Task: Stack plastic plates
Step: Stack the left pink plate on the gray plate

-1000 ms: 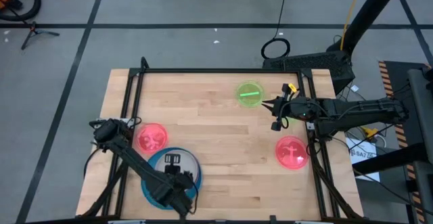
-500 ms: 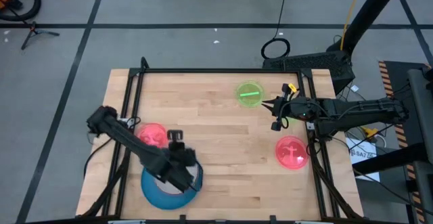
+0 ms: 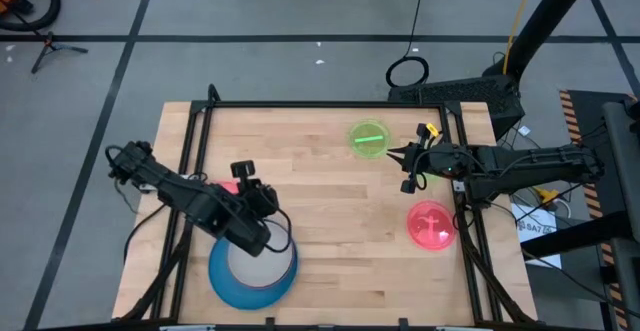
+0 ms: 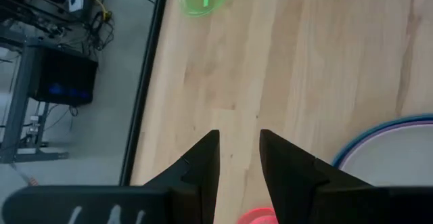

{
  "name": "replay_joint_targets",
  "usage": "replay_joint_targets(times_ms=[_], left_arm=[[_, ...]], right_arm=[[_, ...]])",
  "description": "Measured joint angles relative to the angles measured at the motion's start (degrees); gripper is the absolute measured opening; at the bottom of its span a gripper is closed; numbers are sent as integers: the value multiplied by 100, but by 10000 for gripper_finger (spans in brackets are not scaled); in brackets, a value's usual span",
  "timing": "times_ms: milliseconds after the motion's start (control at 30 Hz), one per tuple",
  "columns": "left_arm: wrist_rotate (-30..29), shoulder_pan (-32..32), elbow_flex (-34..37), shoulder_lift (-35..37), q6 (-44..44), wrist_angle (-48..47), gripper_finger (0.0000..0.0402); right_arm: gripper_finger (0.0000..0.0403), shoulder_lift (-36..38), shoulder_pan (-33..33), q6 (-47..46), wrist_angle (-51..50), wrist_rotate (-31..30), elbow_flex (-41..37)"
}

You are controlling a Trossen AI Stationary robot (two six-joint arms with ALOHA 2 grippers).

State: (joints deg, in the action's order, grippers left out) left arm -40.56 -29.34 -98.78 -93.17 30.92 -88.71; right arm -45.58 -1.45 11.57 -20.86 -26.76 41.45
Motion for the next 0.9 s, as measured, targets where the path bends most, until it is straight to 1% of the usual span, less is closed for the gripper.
replay_joint_targets(times_ms=[100, 300, 433, 567, 700, 767, 900], left_arm=[[-1, 55, 0, 2, -32, -1, 113], [1, 97, 0, 1, 275, -1, 113], [-98, 163, 168, 9, 131, 108, 113], [-209, 270, 783, 79, -46, 386, 113], [-180, 394, 1828, 326, -36, 1191, 113], [50, 489, 2291, 462, 6, 1445, 113], [676, 716, 3099, 806, 546, 1562, 113]], right_arm=[[31, 0, 2, 0, 2, 0, 0], [31, 0, 0, -1, 2, 0, 0], [31, 0, 1, -17, 0, 0, 0], [31, 0, 1, -17, 2, 0, 0], [31, 2, 1, -15, 0, 0, 0], [31, 1, 2, -15, 1, 0, 0], [31, 2, 2, -17, 2, 0, 0]])
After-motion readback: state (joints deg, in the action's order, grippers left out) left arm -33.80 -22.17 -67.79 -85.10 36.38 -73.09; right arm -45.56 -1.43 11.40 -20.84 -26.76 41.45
